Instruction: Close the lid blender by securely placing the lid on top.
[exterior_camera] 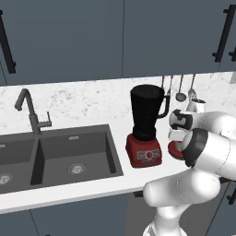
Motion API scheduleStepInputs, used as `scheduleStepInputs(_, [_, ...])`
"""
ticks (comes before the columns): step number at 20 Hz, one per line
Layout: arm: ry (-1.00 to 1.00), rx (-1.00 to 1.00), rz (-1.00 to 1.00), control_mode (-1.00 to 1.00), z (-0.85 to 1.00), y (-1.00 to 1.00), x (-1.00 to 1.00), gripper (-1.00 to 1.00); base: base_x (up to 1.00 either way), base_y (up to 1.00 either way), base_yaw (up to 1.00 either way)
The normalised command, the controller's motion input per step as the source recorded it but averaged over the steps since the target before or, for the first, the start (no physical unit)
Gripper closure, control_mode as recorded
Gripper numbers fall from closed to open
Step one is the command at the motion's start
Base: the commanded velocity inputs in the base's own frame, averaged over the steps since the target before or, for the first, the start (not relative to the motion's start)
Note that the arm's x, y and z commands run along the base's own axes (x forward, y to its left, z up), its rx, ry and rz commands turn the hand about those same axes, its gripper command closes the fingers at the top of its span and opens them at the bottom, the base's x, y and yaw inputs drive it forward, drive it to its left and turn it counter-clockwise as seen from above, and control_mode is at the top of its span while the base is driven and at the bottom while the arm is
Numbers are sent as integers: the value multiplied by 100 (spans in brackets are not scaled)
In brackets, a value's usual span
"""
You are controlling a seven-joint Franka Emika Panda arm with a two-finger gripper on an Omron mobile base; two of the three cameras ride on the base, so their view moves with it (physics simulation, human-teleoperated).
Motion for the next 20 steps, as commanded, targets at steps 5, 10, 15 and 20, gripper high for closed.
scheduleStepInputs(5, [-2, 0, 1, -100, -35, -4, 0, -100, 0, 0, 0])
scheduleStepInputs(10, [-1, 0, 0, -100, -33, 0, 13, -100, 0, 0, 0])
scheduleStepInputs(15, [-2, 0, 0, -100, -7, -2, 20, -100, 0, 0, 0])
scheduleStepInputs(20, [-4, 0, 0, -100, -4, -12, 9, -100, 0, 0, 0])
